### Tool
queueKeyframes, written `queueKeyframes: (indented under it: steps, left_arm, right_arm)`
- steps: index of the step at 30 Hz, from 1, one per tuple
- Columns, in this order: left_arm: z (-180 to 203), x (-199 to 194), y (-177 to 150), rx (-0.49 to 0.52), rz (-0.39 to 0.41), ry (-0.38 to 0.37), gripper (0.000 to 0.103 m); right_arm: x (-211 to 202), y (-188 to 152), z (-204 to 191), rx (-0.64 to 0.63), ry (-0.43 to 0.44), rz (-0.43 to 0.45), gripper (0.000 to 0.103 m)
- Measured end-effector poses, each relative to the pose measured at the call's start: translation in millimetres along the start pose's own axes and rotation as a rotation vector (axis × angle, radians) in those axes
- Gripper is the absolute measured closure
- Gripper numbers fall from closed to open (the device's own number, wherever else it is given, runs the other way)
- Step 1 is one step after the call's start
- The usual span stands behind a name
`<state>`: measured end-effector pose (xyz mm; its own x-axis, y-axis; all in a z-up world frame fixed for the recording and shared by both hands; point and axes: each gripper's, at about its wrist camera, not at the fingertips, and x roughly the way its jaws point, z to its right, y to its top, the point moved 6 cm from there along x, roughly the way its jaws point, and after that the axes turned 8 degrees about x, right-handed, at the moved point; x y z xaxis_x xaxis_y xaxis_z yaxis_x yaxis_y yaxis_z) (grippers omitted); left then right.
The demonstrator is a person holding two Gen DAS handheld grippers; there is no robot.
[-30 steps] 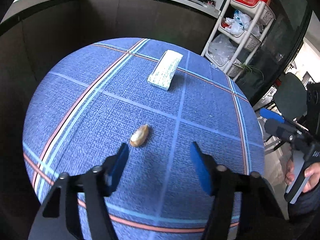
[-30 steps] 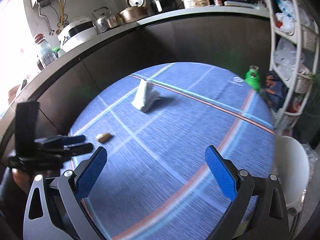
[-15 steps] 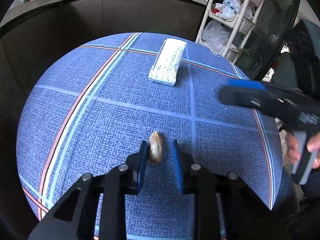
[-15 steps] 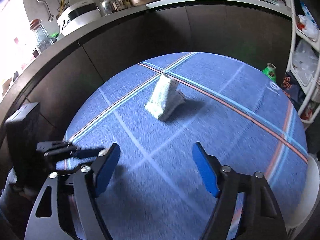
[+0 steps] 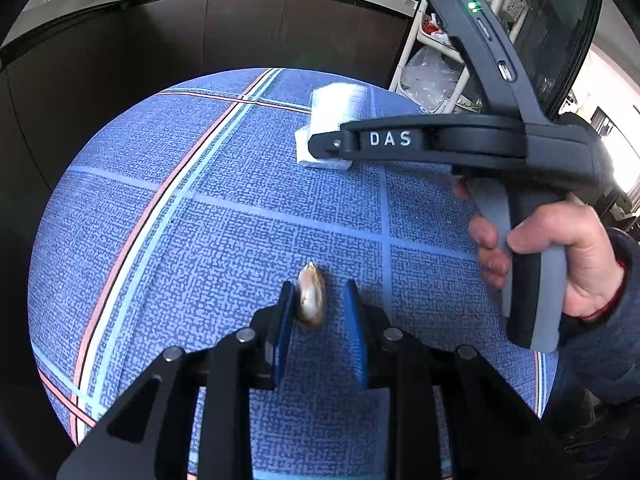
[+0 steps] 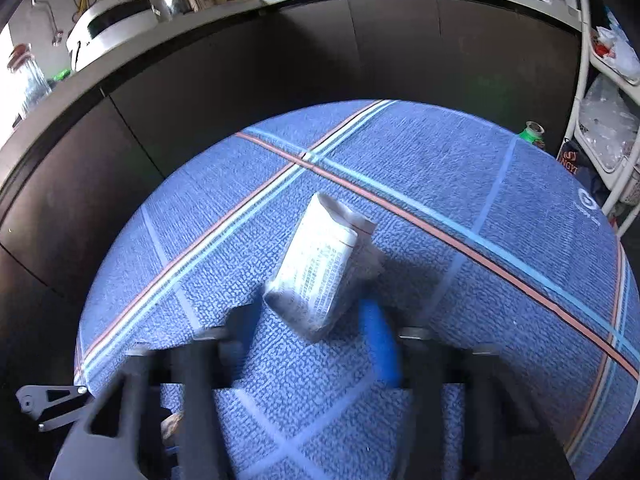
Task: Collect trash
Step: 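Grasp the bread piece with the left gripper while the right gripper grasps the white napkin, then carry the bread piece and napkin over the white bin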
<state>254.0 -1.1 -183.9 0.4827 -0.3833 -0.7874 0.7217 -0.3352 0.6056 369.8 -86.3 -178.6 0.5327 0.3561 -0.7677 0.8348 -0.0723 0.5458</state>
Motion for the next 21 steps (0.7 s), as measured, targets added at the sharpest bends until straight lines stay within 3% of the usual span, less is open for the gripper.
queueKeyframes:
  steps: [1,4,11,21]
  left_arm:
    - [-2,0,0,-0.004,-0.001,0.013,0.087]
    - [-2,0,1,-0.017,0.003,0.009,0.087]
    - [10,-8,-1,-0.045,0.019,0.016,0.087]
    - [42,-41,7,-0.082,0.083,-0.004,0.087]
  right_arm:
    - [-1,-1,-1,-0.01,0.001,0.003,0.094]
    - [-12,-7,-6,-0.046,0.029,0.02,0.1]
    - [-50,-30,-1,-0.069,0.054,0.064,0.1]
    - [-122,-68,45,0.043,0.08,0.118,0.1]
